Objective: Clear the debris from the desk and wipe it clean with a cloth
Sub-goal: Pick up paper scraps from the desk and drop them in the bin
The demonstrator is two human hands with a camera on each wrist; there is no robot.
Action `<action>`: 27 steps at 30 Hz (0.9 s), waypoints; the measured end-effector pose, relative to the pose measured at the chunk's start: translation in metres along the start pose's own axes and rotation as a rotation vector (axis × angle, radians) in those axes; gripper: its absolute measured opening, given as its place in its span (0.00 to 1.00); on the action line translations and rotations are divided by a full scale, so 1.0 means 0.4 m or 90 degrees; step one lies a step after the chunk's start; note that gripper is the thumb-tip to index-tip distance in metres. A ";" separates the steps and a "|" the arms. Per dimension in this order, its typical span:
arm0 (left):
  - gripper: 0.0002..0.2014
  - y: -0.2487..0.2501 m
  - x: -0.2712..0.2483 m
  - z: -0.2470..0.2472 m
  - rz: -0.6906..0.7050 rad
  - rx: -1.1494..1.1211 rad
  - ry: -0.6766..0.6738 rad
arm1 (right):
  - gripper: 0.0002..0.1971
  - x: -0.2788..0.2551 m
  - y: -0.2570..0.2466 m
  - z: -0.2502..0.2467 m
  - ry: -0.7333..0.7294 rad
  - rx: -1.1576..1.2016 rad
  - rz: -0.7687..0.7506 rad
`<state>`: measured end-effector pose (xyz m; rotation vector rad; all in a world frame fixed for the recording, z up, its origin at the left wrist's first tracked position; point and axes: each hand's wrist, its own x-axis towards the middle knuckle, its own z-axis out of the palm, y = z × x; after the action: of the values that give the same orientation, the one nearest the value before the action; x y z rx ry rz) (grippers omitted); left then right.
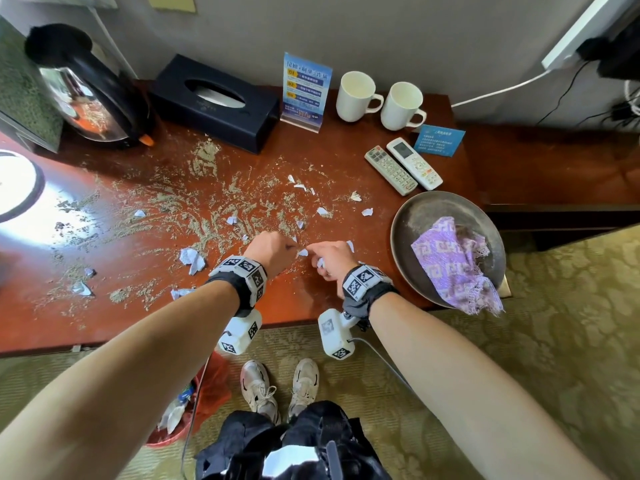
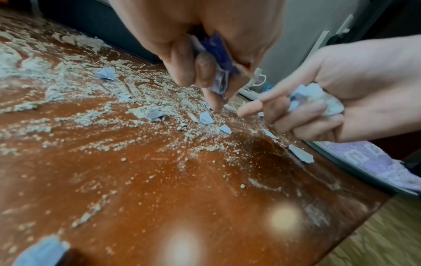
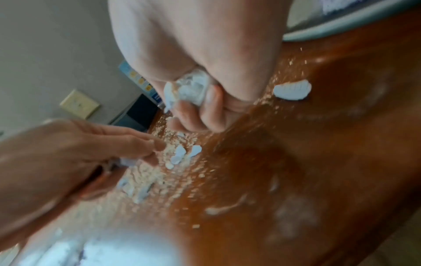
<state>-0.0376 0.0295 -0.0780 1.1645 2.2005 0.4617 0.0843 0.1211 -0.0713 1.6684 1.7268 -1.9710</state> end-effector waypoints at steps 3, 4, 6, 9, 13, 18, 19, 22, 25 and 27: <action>0.13 -0.004 0.006 0.003 -0.034 0.028 -0.013 | 0.14 -0.005 0.019 -0.050 0.071 -0.245 -0.077; 0.12 -0.006 0.008 0.006 -0.039 0.035 -0.010 | 0.14 -0.011 0.027 -0.071 0.098 -0.299 -0.088; 0.12 -0.009 0.010 0.013 -0.044 0.053 -0.003 | 0.12 -0.022 0.049 -0.110 0.156 -0.369 -0.097; 0.14 -0.008 0.013 0.022 -0.061 0.077 -0.008 | 0.14 -0.025 0.084 -0.147 0.202 -0.410 -0.104; 0.14 -0.011 0.015 0.030 -0.066 0.069 -0.051 | 0.19 -0.027 0.118 -0.158 0.200 -0.485 -0.079; 0.17 -0.020 0.012 0.027 -0.038 0.072 -0.046 | 0.15 -0.021 0.130 -0.144 0.217 -0.517 -0.066; 0.17 -0.023 0.014 0.027 -0.035 0.086 -0.047 | 0.13 -0.017 0.133 -0.142 0.222 -0.535 -0.067; 0.17 -0.026 0.017 0.026 -0.039 0.161 -0.055 | 0.07 -0.010 0.131 -0.135 0.233 -0.549 -0.069; 0.26 -0.024 0.023 0.033 -0.048 0.237 -0.038 | 0.09 -0.009 0.120 -0.129 0.229 -0.548 -0.058; 0.29 -0.019 0.027 0.040 -0.050 0.253 -0.030 | 0.11 -0.012 0.113 -0.125 0.214 -0.521 -0.048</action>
<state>-0.0366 0.0346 -0.0979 1.2653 2.3515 -0.0406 0.1473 0.1371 -0.0893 1.6427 2.2732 -0.7810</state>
